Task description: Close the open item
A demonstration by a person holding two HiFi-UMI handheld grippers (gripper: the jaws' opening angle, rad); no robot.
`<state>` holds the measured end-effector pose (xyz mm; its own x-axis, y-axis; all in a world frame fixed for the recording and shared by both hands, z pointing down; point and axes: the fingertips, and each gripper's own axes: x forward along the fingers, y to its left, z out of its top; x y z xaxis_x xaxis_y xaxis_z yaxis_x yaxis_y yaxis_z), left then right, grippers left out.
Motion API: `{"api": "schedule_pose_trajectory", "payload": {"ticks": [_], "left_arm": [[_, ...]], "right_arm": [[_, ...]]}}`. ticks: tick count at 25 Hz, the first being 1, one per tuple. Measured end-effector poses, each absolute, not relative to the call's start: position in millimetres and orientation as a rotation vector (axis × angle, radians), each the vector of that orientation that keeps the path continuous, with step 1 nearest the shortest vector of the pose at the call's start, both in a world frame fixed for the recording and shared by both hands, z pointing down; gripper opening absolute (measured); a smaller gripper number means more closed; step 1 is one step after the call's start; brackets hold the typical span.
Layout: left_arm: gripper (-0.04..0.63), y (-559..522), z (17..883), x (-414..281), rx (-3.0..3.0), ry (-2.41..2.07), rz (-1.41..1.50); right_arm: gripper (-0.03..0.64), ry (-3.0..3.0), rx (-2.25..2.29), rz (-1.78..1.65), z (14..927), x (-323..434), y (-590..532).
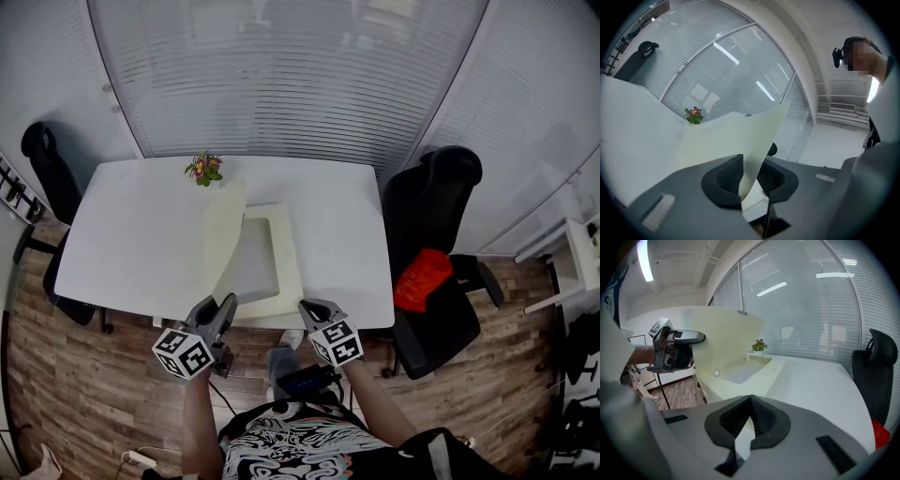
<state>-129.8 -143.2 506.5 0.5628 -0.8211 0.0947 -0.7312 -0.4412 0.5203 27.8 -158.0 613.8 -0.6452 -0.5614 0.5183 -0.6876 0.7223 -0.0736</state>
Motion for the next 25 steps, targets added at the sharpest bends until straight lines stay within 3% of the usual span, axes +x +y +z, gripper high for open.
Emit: {"api": "schedule_pose_trajectory", "payload": {"ticks": [25], "left_arm": [[0.095, -149, 533, -92, 2.345, -1.165, 0.033]], "right_arm": [[0.003, -2.470, 0.931, 0.363, 614, 27, -157]]}}
